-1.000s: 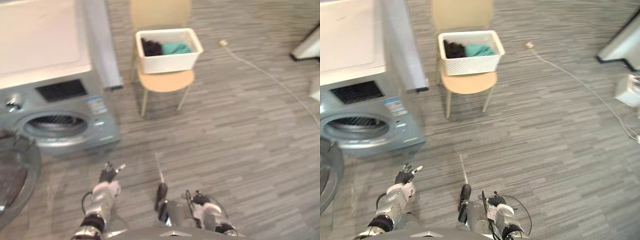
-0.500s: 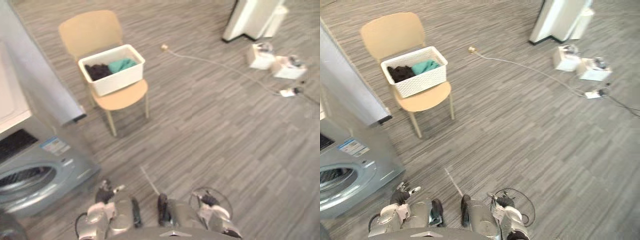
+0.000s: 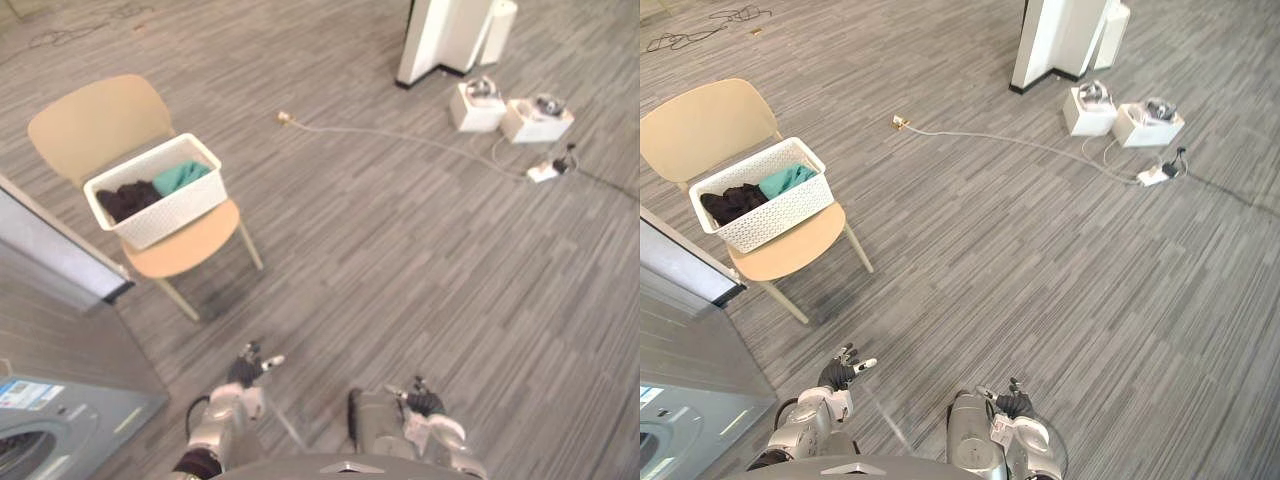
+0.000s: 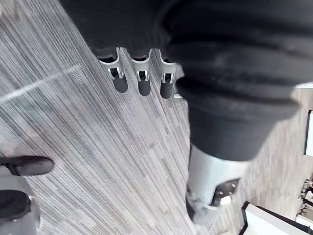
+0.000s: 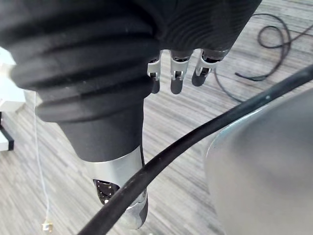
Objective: Pick up the laundry basket with both hands and put the clothes into the washing machine.
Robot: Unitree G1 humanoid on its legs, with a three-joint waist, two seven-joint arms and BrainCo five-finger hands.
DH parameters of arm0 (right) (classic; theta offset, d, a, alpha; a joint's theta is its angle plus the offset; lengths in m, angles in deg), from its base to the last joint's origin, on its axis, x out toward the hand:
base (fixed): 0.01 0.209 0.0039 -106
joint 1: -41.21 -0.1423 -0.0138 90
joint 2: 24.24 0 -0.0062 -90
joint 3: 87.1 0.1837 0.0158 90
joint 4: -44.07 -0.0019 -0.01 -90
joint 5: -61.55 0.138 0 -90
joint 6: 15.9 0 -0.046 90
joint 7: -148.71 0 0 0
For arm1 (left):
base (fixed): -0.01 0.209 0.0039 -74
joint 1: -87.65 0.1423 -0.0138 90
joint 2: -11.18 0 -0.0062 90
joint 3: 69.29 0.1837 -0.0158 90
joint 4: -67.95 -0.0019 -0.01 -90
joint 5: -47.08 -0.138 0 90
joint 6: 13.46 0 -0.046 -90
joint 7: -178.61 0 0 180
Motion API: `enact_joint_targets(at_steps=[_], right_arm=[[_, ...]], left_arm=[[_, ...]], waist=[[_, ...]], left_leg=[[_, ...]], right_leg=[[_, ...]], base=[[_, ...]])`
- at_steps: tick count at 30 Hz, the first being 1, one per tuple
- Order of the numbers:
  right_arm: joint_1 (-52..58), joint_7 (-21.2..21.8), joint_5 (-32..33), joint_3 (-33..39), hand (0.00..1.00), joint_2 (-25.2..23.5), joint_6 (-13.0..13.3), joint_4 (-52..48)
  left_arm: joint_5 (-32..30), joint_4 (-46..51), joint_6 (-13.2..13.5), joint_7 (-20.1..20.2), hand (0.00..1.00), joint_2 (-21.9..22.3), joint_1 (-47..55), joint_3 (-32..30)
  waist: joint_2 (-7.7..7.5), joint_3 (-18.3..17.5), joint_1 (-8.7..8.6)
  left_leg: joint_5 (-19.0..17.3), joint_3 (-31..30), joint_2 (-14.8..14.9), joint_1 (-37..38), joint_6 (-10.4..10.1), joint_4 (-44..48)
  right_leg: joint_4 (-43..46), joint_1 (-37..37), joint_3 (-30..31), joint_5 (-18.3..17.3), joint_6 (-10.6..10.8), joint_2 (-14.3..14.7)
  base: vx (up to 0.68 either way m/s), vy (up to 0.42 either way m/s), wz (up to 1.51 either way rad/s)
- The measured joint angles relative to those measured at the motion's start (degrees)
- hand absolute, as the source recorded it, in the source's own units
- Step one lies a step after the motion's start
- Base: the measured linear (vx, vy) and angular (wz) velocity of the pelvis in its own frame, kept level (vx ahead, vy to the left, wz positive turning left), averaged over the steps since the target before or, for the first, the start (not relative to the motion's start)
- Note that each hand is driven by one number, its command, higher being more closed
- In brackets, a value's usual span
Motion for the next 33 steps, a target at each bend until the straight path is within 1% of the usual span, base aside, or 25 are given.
enact_joint_targets(at_steps=[2,4,6,7,8,10,11,12,13,15,17,18,19,20,21,23,25,26,27,28,29,30,31,32,33], right_arm=[[0.7,0.0,1.6,-0.3,0.0,0.5,0.0,-0.8],[1.7,-0.1,3.8,-0.1,0.0,0.6,0.1,-1.0],[2.2,-0.1,3.9,0.3,0.0,0.5,0.0,-1.0],[2.1,-0.2,4.0,0.5,0.0,0.6,0.0,-1.9],[2.0,-0.3,4.4,0.9,0.0,0.6,0.0,-3.3],[0.3,-1.2,4.4,1.8,0.0,1.0,0.4,-3.7],[-1.8,-1.4,4.4,3.3,0.0,1.0,0.5,-3.7],[-2.2,-1.5,4.4,4.0,0.0,0.9,0.6,-3.7],[-4.1,-2.2,4.4,4.5,0.0,0.6,1.1,-4.1],[-5.9,-2.9,4.4,4.3,0.0,0.2,1.8,-6.2],[-6.3,-3.5,4.1,4.3,0.0,0.2,2.2,-7.2],[-6.1,-3.6,3.6,4.2,0.0,-0.1,2.2,-7.8],[-6.3,-3.6,3.3,4.0,0.0,-0.2,2.2,-8.0],[-5.4,-3.8,3.2,3.8,0.0,-0.7,2.0,-9.6],[-5.0,-3.9,3.0,3.5,0.0,-0.9,2.0,-10.5],[-4.2,-4.2,0.3,2.9,0.0,-1.3,1.7,-15.5],[-3.2,-5.4,-2.1,3.7,0.0,-1.1,1.6,-22.9],[-2.6,-6.1,-3.7,4.8,0.0,-1.1,1.6,-27.3],[-2.0,-6.4,-4.8,6.3,0.0,-1.1,1.7,-31.0],[-2.0,-6.4,-4.9,6.5,0.0,-1.1,1.7,-31.3],[-1.2,-7.5,-5.8,8.6,0.0,-1.1,1.7,-36.1],[-0.8,-8.1,-5.8,9.4,0.0,-1.3,1.7,-39.4],[-0.8,-8.3,-5.9,9.7,0.0,-1.3,1.8,-40.8],[-0.7,-8.5,-6.7,10.4,0.0,-1.6,2.0,-43.1],[-0.6,-8.6,-7.7,10.8,0.0,-2.1,2.2,-44.1]], left_arm=[[0.8,0.0,-0.1,0.0,0.0,0.5,0.7,0.3],[1.0,0.5,-0.1,0.0,0.0,0.7,1.4,0.4],[1.0,2.7,-0.1,-0.1,0.0,0.7,1.5,0.8],[0.9,3.0,-0.1,-0.1,0.0,0.7,1.1,1.6],[0.8,3.1,-0.1,-0.1,0.0,0.7,0.7,2.4],[0.0,2.3,-0.2,-0.1,0.0,0.7,-0.1,2.5],[-0.2,1.3,-0.3,-0.2,0.0,0.7,-0.8,2.5],[-0.2,1.2,-0.3,-0.4,0.0,0.5,-1.0,2.4],[-0.2,0.9,-0.3,-1.3,0.0,-0.1,-1.5,2.4],[-0.2,0.9,-0.3,-2.0,0.0,-0.7,-1.8,2.3],[-0.3,0.9,-0.3,-2.2,0.0,-0.6,-1.2,2.4],[-0.4,0.8,-0.3,-2.2,0.0,-0.4,-0.3,2.4],[-0.6,0.5,-0.3,-2.2,0.0,-0.3,0.1,2.5],[-1.6,-0.7,-0.4,-2.1,0.0,-0.3,0.7,2.5],[-1.9,-0.6,-0.4,-2.0,0.0,-0.4,1.1,2.4],[-4.0,-0.6,-0.5,-2.0,0.0,-1.6,2.9,2.2],[-5.7,-0.5,-0.7,-2.0,0.0,-1.8,3.5,1.8],[-6.4,-0.4,-0.7,-1.8,0.0,-1.6,3.4,1.0],[-6.8,-0.3,-0.7,-1.4,0.0,-1.3,3.3,0.2],[-6.8,-0.3,-0.7,-1.4,0.0,-1.3,3.3,0.1],[-7.2,-0.3,-0.7,-1.3,0.0,-1.0,2.6,0.0],[-7.9,-0.4,-0.7,-1.2,0.0,-0.8,2.4,-0.2],[-8.1,-0.6,-0.7,-1.2,0.0,-0.6,2.3,-0.5],[-8.3,-0.8,-0.7,-1.2,0.0,-0.3,2.3,-1.6],[-8.8,-0.9,-0.6,-1.2,0.0,-0.3,2.4,-2.3]], waist=[[-0.06,0.0,0.38],[-0.1,-0.1,0.27],[-0.69,0.0,0.44],[-0.96,-0.2,0.37],[-0.87,-0.2,0.21],[-0.74,-0.2,0.31],[-0.41,-0.3,0.67],[-0.32,-0.4,1.04],[-1.71,-0.1,1.57],[-2.98,-0.3,1.6],[-3.07,-0.6,1.62],[-3.27,-1.1,1.6],[-3.28,-1.4,1.59],[-3.13,-1.7,1.05],[-3.16,-1.7,0.7],[-3.12,-1.7,0.74],[-2.93,-1.8,0.24],[-3.1,-2.0,-0.05],[-3.21,-2.4,-0.04],[-3.21,-2.4,-0.03],[-3.01,-2.4,0.13],[-2.84,-2.5,0.45],[-2.82,-2.5,0.62],[-3.26,-2.8,0.93],[-3.97,-3.2,1.09]], left_leg=[[0.7,0.6,0.3,-3.1,-0.4,4.8],[-0.3,5.0,-0.5,-5.9,-0.3,4.6],[-1.2,11.1,-3.3,-7.7,-0.6,-3.7],[-1.1,14.2,-6.1,-7.9,-1.5,-11.8],[-0.1,16.8,-8.1,-7.8,-2.6,-18.2],[4.6,20.0,-12.0,-6.7,-3.5,-30.5],[8.8,19.8,-14.2,-5.2,-3.3,-37.8],[12.3,19.2,-15.0,-4.3,-1.1,-39.8],[12.3,19.2,-16.7,-2.5,0.8,-40.6],[7.3,17.4,-17.8,-3.9,1.8,-35.6],[2.8,16.5,-19.2,-3.3,2.4,-31.9],[1.0,16.3,-20.6,-1.6,2.5,-31.7],[0.5,16.0,-21.2,-0.9,2.6,-31.7],[-0.6,14.3,-22.1,0.9,2.7,-31.8],[-0.9,13.6,-22.3,1.7,2.8,-31.9],[-0.7,12.2,-22.8,5.2,3.4,-33.7],[-0.4,10.5,-23.0,7.2,3.5,-34.9],[-0.1,9.2,-23.0,7.6,3.3,-35.0],[0.0,7.7,-22.9,7.6,3.1,-34.8],[0.0,7.5,-22.9,7.7,3.0,-34.8],[0.2,5.0,-21.6,7.7,2.0,-34.5],[-0.3,3.4,-20.1,7.7,0.8,-33.5],[-0.8,2.8,-19.2,7.7,-0.2,-32.8],[-2.2,1.7,-17.7,7.5,-2.4,-31.3],[-3.1,1.1,-17.3,7.3,-3.6,-30.5]], right_leg=[[-1.5,2.6,-1.6,-0.7,-0.8,-0.1],[-5.7,6.2,-4.9,-0.3,-1.3,-1.0],[-9.2,9.0,-9.6,0.2,-1.3,-3.2],[-9.9,9.8,-12.6,0.2,-1.0,-4.9],[-10.4,10.5,-14.8,0.0,-0.6,-5.8],[-10.9,11.8,-17.8,-0.5,0.3,-6.9],[-11.0,13.1,-19.0,-1.1,1.3,-6.9],[-10.9,13.8,-19.0,-1.6,2.0,-7.0],[-11.4,15.1,-18.9,-1.8,2.4,-7.9],[-11.1,16.7,-18.6,-2.0,3.0,-9.4],[-3.6,16.0,-17.9,-2.5,4.4,-12.2],[6.6,12.7,-15.8,-0.9,6.0,-15.2],[11.6,10.7,-14.3,0.9,6.1,-16.2],[23.7,5.9,-11.3,6.0,5.5,-18.1],[27.8,4.1,-10.8,6.2,4.6,-18.5],[35.2,-0.1,-11.2,4.0,2.0,-18.5],[32.6,-2.0,-12.6,0.8,2.0,-17.8],[27.7,-3.0,-12.9,-1.1,2.3,-17.4],[21.6,-3.7,-12.5,-2.2,2.2,-17.1],[21.0,-3.8,-12.4,-2.3,2.3,-17.0],[11.3,-3.7,-10.2,-2.4,2.5,-15.6],[3.9,-3.0,-7.4,-1.4,2.9,-14.2],[0.4,-2.5,-5.8,-0.4,3.1,-13.5],[-5.9,-0.9,-3.5,3.0,3.3,-12.8],[-8.3,-0.1,-2.4,5.3,3.3,-12.7]], base=[[0.22,-0.221,0.41],[0.26,-0.144,0.81],[0.27,-0.075,1.22],[0.29,-0.029,1.36],[0.25,0.0,1.3],[0.31,0.074,0.95],[0.32,0.126,0.58],[0.29,0.126,0.42],[0.26,0.114,0.32],[0.26,0.124,0.43],[0.31,0.176,0.35],[0.31,0.174,0.29],[0.32,0.165,0.48],[0.25,0.101,0.49],[0.31,0.09,0.55],[0.31,0.034,0.32],[0.24,-0.035,0.46],[0.26,-0.145,0.68],[0.25,-0.178,0.59],[0.21,-0.19,0.74],[0.14,-0.209,0.7],[0.15,-0.298,0.75],[0.16,-0.394,0.49],[0.11,-0.366,0.37],[0.09,-0.436,0.52]])
